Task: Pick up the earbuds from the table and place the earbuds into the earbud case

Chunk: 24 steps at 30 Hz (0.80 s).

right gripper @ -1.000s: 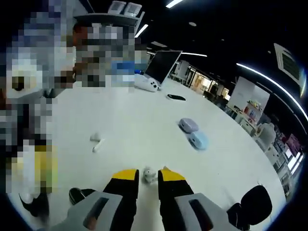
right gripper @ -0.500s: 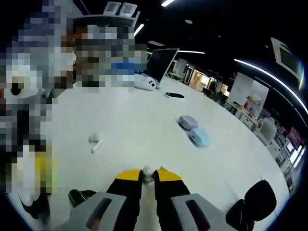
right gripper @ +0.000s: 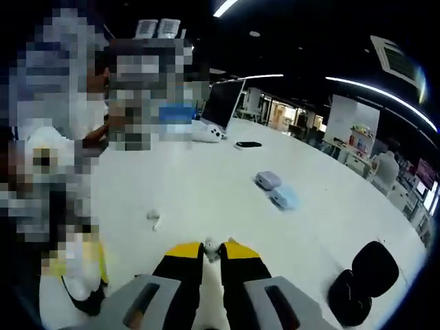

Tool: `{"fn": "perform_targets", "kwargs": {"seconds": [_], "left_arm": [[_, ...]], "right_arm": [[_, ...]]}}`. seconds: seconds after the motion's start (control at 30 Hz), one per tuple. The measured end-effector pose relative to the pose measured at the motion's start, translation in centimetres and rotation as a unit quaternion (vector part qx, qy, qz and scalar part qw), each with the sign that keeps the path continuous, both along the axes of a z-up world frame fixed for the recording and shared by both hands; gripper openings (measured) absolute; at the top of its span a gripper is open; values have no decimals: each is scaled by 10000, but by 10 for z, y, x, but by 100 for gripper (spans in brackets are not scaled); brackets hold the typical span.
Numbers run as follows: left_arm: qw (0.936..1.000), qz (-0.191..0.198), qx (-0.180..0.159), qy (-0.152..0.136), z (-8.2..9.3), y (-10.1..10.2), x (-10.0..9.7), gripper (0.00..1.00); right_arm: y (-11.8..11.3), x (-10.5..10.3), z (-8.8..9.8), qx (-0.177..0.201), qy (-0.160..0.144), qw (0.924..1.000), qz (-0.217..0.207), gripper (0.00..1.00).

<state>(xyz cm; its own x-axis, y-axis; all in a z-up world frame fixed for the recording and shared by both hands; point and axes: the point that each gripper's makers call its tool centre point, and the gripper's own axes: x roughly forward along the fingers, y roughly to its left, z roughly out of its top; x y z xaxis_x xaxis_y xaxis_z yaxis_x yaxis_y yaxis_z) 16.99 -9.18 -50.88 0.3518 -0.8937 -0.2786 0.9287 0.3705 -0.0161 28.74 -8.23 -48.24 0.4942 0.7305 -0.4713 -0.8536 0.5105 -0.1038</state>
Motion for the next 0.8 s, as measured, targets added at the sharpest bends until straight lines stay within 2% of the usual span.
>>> {"fn": "perform_targets", "kwargs": {"seconds": [0.23,0.33,0.5,0.57,0.67,0.8], "left_arm": [[10000,2,5,9,0,0,0,24],[10000,15,22,-16,0,0,0,24],[10000,28,68,-32,1,0,0,24],[9999,29,98,-40,1,0,0,24],[9997,32,184,-129,2,-1,0,24],[9990,36,338,-282,3,-2,-1,24]], "right_arm": [[-6,-25,24,354,127,9993,74,9],[-4,-41,39,708,288,9969,184,9],[-1,-72,61,1267,550,9888,569,9],[1,-93,70,1491,629,9826,915,9],[3,-121,76,1710,664,9725,1439,9],[-3,-136,70,1771,688,9690,1578,9]]}}
